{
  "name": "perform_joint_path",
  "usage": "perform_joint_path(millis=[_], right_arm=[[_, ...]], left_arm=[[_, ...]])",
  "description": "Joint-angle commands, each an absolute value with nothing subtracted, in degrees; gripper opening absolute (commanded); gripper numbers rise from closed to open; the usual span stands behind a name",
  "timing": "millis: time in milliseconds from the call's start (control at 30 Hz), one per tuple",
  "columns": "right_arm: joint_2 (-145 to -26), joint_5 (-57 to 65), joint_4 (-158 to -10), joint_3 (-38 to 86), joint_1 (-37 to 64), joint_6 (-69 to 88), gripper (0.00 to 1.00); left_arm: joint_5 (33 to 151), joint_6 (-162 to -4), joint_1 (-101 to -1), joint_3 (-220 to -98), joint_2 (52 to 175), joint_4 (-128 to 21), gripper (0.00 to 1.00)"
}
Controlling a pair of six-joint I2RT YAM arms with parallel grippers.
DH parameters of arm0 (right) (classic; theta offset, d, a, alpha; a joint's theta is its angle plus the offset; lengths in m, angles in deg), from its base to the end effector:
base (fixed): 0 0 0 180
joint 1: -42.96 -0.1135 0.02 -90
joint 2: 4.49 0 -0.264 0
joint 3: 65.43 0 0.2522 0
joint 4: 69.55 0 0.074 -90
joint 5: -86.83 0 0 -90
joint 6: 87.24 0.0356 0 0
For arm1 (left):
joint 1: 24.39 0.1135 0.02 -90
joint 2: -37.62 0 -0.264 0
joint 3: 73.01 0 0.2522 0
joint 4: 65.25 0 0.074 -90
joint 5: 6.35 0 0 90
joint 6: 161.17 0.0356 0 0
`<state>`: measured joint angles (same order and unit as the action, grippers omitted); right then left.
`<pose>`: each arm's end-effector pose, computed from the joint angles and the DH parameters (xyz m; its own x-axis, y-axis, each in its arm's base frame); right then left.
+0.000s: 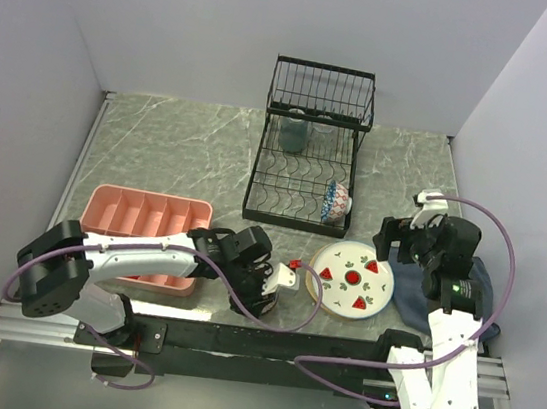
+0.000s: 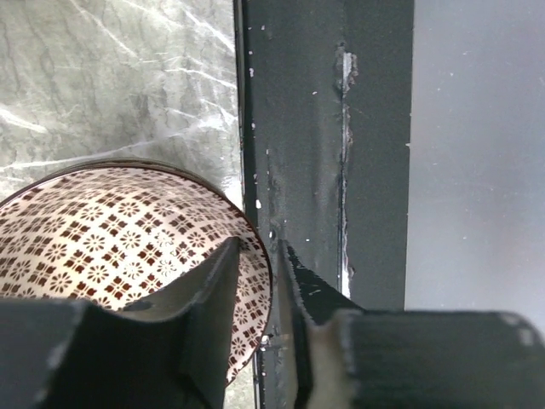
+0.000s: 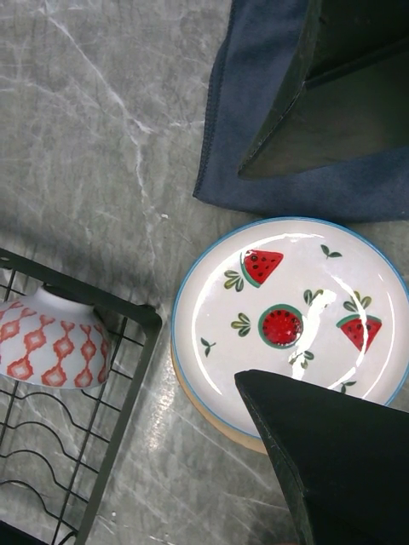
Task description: Load the mixed dishes into the dish rack
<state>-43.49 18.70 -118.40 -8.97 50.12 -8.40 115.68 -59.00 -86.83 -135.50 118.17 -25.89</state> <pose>0.1473 -0.0051 0.2996 -0.4683 -0.1222 -0.8751 -0.2961 0.9548 0.0251 0.1094 -0.2503 0.2079 -0.1948 0.7596 -0.6206 0.9460 -0.0215 -0.3233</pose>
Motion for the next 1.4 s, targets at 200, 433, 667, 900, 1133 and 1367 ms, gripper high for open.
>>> perform_joint_path(millis=[200,433,667,900,1133,1367], right_arm=[[-41.31,18.01,-115.91,-9.31,50.87,-7.7,1.0],[-42.1,19.07,-115.65,-8.43,51.48,-6.64,1.0],[-42.54,19.51,-115.91,-8.34,52.8,-6.38,1.0],[-44.38,20.56,-116.44,-7.29,53.86,-5.77,1.0],[-47.46,20.57,-116.0,-5.01,53.95,-6.03,1.0],[-50.01,19.95,-116.53,-2.72,53.95,-6.99,1.0]], left_arm=[[108.63,-57.72,-86.97,-140.29,117.51,-23.2,0.05],[105.54,-54.82,-86.79,-144.33,116.54,-17.04,0.01],[104.13,-54.64,-86.71,-144.42,114.44,-16.6,0.01],[101.94,-53.15,-86.35,-147.5,110.92,-13.96,0.01],[101.58,-51.92,-85.21,-149.96,108.98,-12.38,0.01],[100.44,-50.34,-82.23,-153.65,109.42,-13.61,0.01]])
